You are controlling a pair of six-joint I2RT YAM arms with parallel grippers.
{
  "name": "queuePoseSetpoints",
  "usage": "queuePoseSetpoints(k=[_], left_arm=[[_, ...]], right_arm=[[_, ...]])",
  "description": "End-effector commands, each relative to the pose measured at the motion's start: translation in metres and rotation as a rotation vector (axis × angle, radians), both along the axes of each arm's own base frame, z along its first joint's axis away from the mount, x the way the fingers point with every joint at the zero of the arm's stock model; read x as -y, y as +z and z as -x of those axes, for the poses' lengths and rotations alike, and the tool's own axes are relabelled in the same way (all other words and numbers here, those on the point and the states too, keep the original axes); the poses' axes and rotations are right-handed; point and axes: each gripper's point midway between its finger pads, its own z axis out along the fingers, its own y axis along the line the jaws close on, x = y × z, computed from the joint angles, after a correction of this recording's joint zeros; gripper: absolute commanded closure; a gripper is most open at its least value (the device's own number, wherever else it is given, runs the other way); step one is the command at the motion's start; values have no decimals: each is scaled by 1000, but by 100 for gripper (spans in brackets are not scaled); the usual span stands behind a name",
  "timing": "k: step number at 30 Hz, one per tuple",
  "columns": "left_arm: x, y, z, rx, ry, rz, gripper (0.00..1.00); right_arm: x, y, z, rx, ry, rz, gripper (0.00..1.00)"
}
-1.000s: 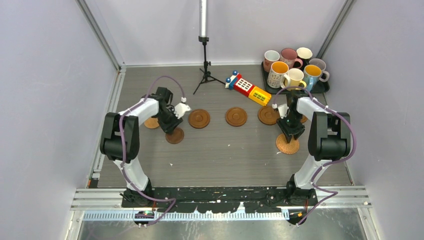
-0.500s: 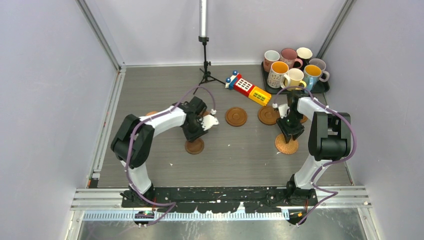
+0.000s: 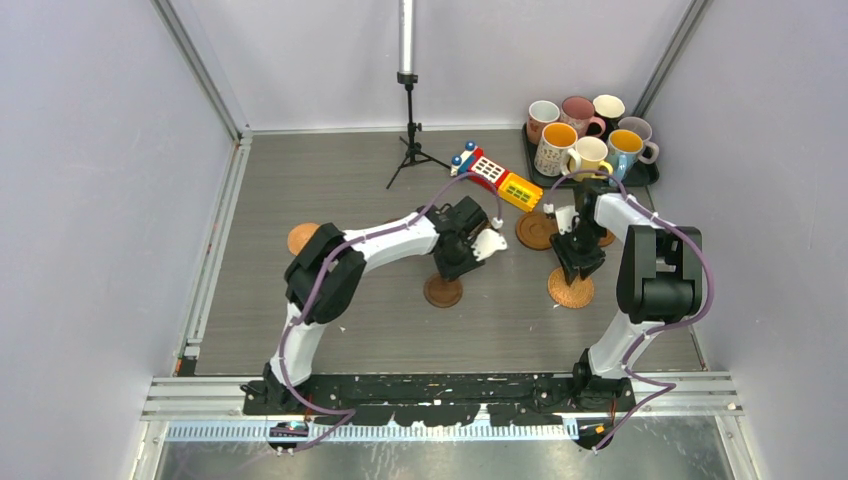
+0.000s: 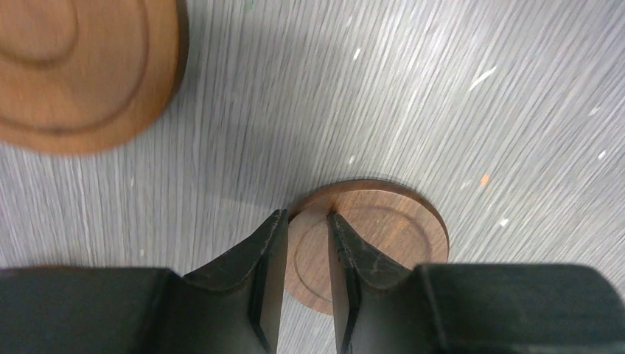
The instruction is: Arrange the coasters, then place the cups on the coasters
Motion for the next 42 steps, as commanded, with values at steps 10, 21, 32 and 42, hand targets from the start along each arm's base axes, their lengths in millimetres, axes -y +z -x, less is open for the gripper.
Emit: queuePoseSetpoints(k=[10, 21, 32, 42], left_arm=[[96, -31, 4, -38, 26, 78, 70], [154, -24, 12, -13, -17, 166, 69], [166, -20, 16, -34, -14, 201, 63], [184, 54, -15, 24, -19, 334, 46]], right_arm=[[14, 25, -9, 75, -63, 12, 55], [26, 35, -4, 81, -90, 19, 55], [30, 38, -3, 83, -103, 15, 55], [29, 45, -8, 99, -119, 8, 55]])
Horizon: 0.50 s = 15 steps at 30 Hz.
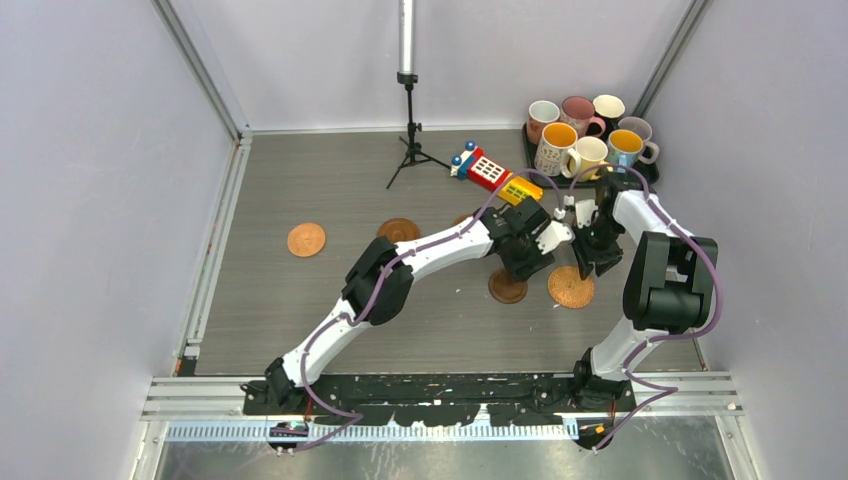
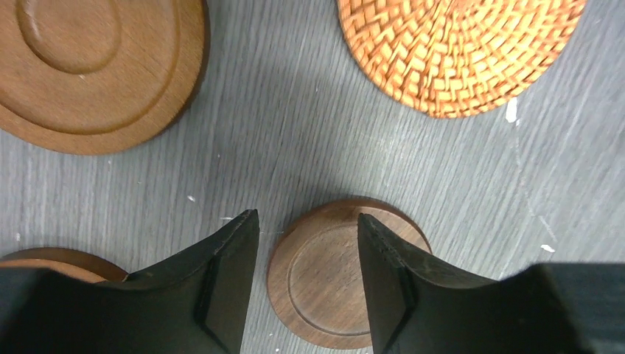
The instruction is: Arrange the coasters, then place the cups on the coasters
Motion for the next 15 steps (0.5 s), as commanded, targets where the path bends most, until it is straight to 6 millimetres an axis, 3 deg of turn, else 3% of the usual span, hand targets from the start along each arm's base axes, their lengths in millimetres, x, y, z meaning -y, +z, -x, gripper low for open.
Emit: queuePoseSetpoints(k=[1, 5, 8, 12, 15], left_arm=[[11, 51, -9, 2, -12, 92, 45], [-1, 99, -10, 10, -12, 142, 38], [-33, 130, -15, 2, 30, 162, 27], [-112, 152, -29, -74, 122, 159, 21], [-187, 144, -38, -112, 207, 127, 17]], right_arm=[[1, 22, -12, 70, -13, 0, 55], [0, 25, -18, 83, -15, -10, 55], [-4, 29, -23, 97, -21, -30, 55], [-10, 32, -29, 111, -29, -61, 55], [-14, 33, -31, 114, -28, -73, 55]])
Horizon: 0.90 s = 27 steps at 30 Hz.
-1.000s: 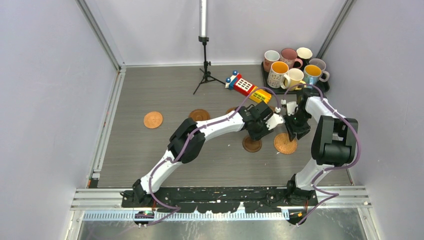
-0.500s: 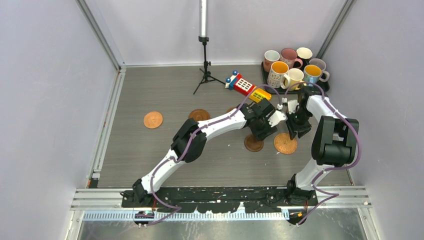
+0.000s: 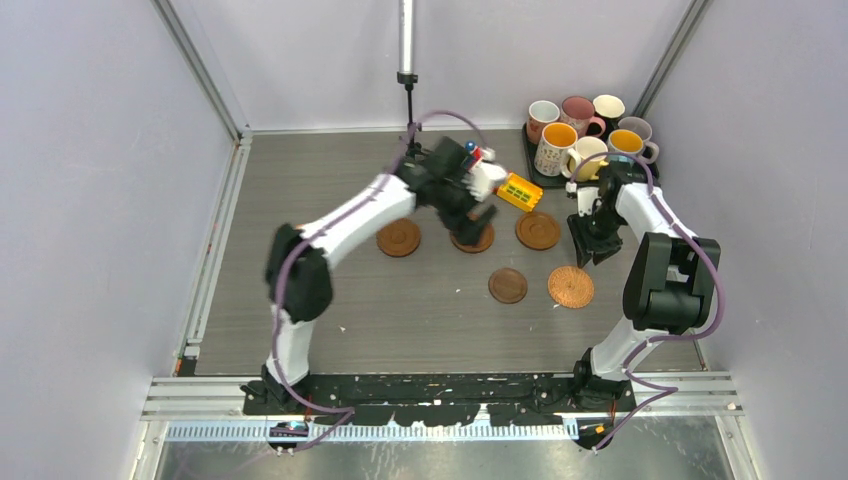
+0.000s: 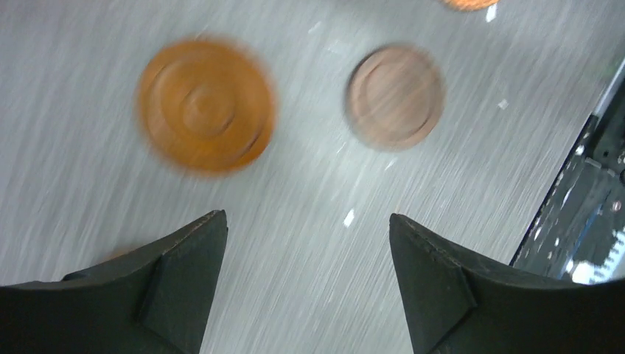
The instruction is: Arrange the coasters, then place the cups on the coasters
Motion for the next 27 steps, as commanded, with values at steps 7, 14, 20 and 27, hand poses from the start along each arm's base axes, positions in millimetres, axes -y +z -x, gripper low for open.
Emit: queuePoseSetpoints(k=[7, 14, 20, 27], left_arm=[[-264, 1, -41, -76, 388, -137, 23], [-401, -38, -73, -81, 620, -298, 35], [-443, -66, -96, -78, 659, -389, 43], [-449, -98, -102, -104, 635, -425, 48]], right_arm=[[-17, 17, -11, 42, -2, -48, 55], [-21, 11, 10, -6, 52, -30, 55], [-24, 5, 25, -32, 78, -12, 55], [-21, 3, 35, -44, 96, 7, 55]])
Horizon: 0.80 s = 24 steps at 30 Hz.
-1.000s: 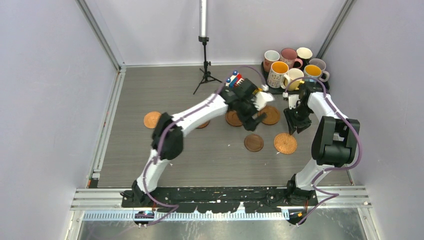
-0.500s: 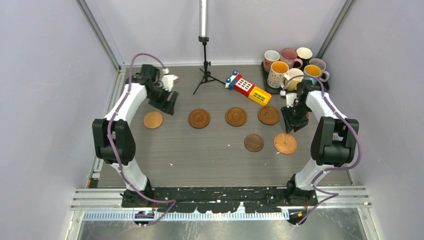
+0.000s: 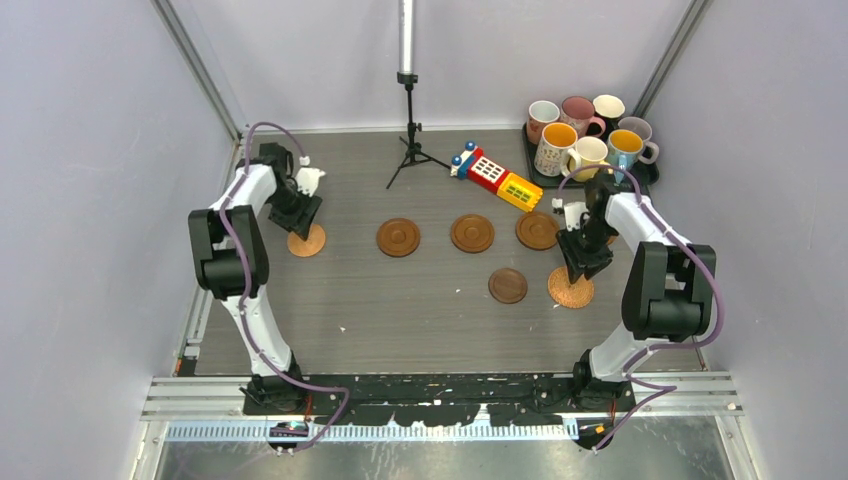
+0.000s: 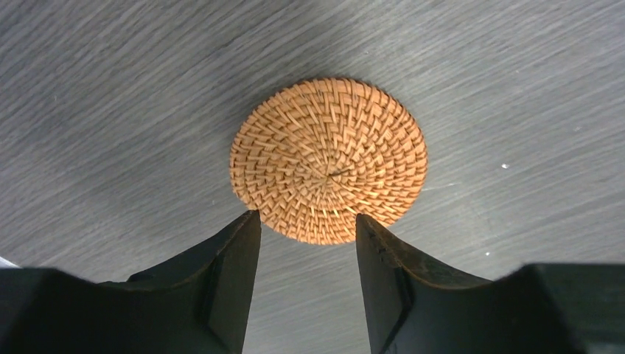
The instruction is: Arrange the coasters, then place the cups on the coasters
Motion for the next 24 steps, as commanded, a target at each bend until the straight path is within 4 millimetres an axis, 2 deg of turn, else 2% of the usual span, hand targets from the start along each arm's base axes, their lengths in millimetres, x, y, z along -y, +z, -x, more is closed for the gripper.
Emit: queuePoseSetpoints(k=[1, 4, 9, 16, 20, 24], left_arm=[[-6, -1, -21, 64, -37, -34, 49], [-4, -15, -16, 33, -44, -31, 51], [2, -35, 9, -32, -112, -53, 54], [14, -50, 68, -133, -211, -47, 55], [26, -38, 96, -127, -247, -32, 56], [67, -27, 124, -114, -350, -19, 56]], right_arm=[[4, 9, 5, 29, 28, 29, 55], [4, 5, 9, 20, 30, 30, 55], [4, 0, 12, 9, 32, 31, 55], [7, 2, 9, 19, 37, 44, 56], [8, 4, 9, 27, 46, 49, 56], [8, 3, 9, 23, 50, 47, 57]])
